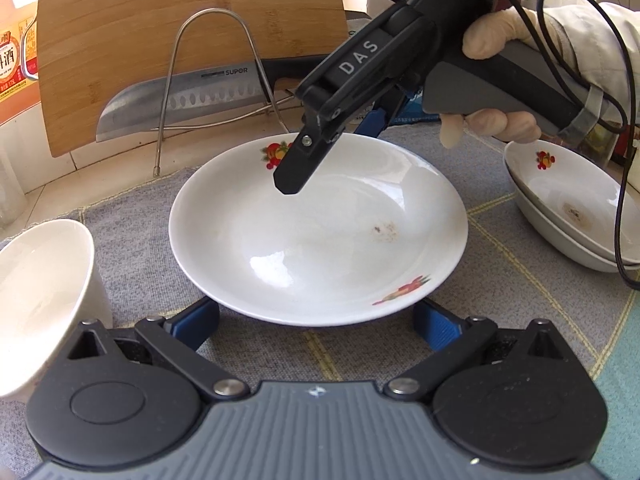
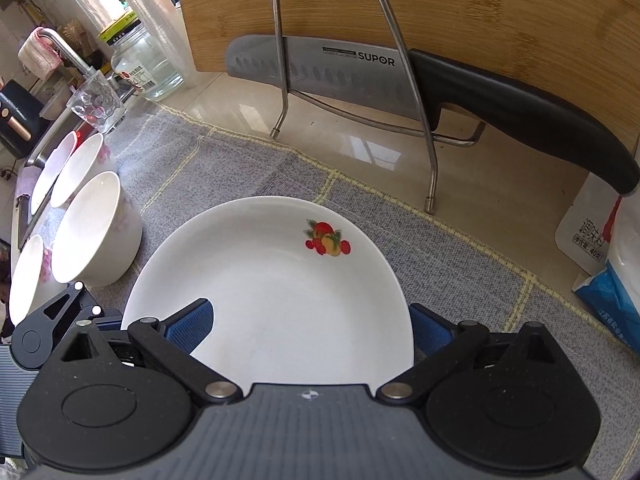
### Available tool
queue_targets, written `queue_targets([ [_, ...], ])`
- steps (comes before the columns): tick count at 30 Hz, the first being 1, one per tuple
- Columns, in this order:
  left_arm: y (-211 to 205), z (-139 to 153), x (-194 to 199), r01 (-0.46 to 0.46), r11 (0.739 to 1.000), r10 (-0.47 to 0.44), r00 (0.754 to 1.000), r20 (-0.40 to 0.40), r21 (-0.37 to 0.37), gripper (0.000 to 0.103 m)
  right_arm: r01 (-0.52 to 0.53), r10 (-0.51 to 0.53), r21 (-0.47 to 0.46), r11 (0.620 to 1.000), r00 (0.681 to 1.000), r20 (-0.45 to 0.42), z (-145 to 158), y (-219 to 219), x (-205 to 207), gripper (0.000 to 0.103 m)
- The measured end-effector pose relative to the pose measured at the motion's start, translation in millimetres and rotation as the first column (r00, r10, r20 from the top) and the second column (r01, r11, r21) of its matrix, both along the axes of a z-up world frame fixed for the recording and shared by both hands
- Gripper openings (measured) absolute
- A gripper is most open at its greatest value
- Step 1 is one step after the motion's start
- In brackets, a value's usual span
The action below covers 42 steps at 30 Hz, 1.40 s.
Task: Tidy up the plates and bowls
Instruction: 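Carry the held plate with the right tool toward the plate stack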
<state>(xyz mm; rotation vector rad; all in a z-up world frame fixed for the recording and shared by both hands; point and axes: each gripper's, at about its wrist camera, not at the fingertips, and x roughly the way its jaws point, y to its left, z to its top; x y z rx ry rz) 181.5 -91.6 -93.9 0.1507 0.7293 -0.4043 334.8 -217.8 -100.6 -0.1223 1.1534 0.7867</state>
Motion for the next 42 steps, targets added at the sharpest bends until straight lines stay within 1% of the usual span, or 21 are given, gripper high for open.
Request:
queue_targets([
  [10,2,0,2,-0.022,1.0,0.022,1.0,0.004,-0.009,0.102,-0.068,0.068,0.02,0.998,0.997,-0.034,3,1,6,0.098],
  [16,2,-1,2,-0.022,1.0,0.022,1.0,0.005,-0.015,0.102,-0.1,0.103,0.049,0.994,0.993,-0.06,3,1,14,0.098],
  [22,3,-1,2,-0.013,1.0,0.013,1.0,0.01,-0.019,0.102,-0.143,0.147,0.05,0.989,0.985,-0.094,3,3,21,0.098],
  [28,1,-1,0,0.016,1.0,-0.016,0.999,0.04,0.004,0.102,-0.148,0.154,0.06,0.987,0.98,-0.123,3,1,21,0.098],
  [31,2,-2,1,0.021,1.0,-0.022,0.999,0.039,0.01,0.102,-0.159,0.166,0.058,0.985,0.977,-0.137,3,0,21,0.098],
  [36,2,-1,1,0.025,1.0,-0.025,0.999,0.04,0.005,0.102,-0.142,0.156,0.1,0.985,0.975,-0.16,2,-2,27,0.098],
  [42,2,-1,-1,0.036,0.999,-0.036,0.999,0.039,0.013,0.102,-0.157,0.168,0.078,0.984,0.973,-0.157,3,-2,21,0.098],
])
